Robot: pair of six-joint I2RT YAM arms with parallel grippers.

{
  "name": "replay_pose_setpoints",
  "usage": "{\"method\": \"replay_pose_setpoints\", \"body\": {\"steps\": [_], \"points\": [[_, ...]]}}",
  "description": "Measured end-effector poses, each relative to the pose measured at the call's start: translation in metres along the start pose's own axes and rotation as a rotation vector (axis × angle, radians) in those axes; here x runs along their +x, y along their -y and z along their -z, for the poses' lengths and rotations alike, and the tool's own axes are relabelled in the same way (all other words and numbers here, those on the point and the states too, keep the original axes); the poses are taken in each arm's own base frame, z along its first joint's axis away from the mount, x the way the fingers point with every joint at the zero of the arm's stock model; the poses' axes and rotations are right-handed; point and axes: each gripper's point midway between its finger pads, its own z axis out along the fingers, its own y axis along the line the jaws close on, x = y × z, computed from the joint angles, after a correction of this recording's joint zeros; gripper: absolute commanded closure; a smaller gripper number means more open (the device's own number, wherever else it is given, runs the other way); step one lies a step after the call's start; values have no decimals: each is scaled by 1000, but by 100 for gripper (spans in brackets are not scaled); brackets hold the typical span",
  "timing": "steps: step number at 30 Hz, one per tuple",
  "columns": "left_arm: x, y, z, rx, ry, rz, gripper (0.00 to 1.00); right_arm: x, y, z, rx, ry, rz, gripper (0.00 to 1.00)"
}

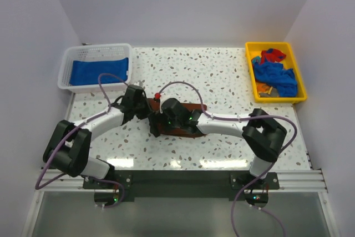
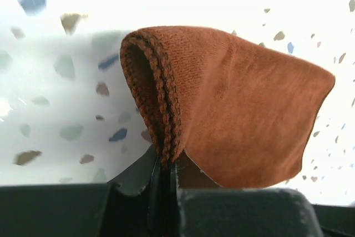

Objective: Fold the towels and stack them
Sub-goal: Neatly place the folded towel into the bin

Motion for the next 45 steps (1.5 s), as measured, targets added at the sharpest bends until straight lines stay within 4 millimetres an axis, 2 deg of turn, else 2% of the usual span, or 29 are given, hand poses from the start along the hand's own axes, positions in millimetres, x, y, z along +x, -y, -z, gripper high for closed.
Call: {"method": "replay_pose_setpoints", "body": {"steps": [4,7,9,13,16,19,26,32,39,45], "points": [[-51,24,12,-28,85,-92,100,-16,8,31,41,41,17,1],[-107,41,22,-46,165,-132,100,-27,15,59,75,75,41,1],[-147,43,27,-68,214,-133,100,-33,21,78,100,99,61,1],[-226,30,39,-144,312,-131,100,-30,36,109,163,105,97,1],[-267,15,47,-217,347,-148,100,-19,49,123,211,82,116,1],[-297,3,53,-275,368,-174,100,-6,63,131,259,45,133,1],[-346,-53,76,-442,389,-207,100,8,80,138,316,-24,173,1],[-378,-105,87,-548,398,-212,98,6,81,138,325,-57,216,1],[-384,-148,76,-612,360,-200,96,1,82,128,337,-97,263,1],[-381,-171,68,-650,337,-180,95,3,86,123,351,-136,287,1]]}}
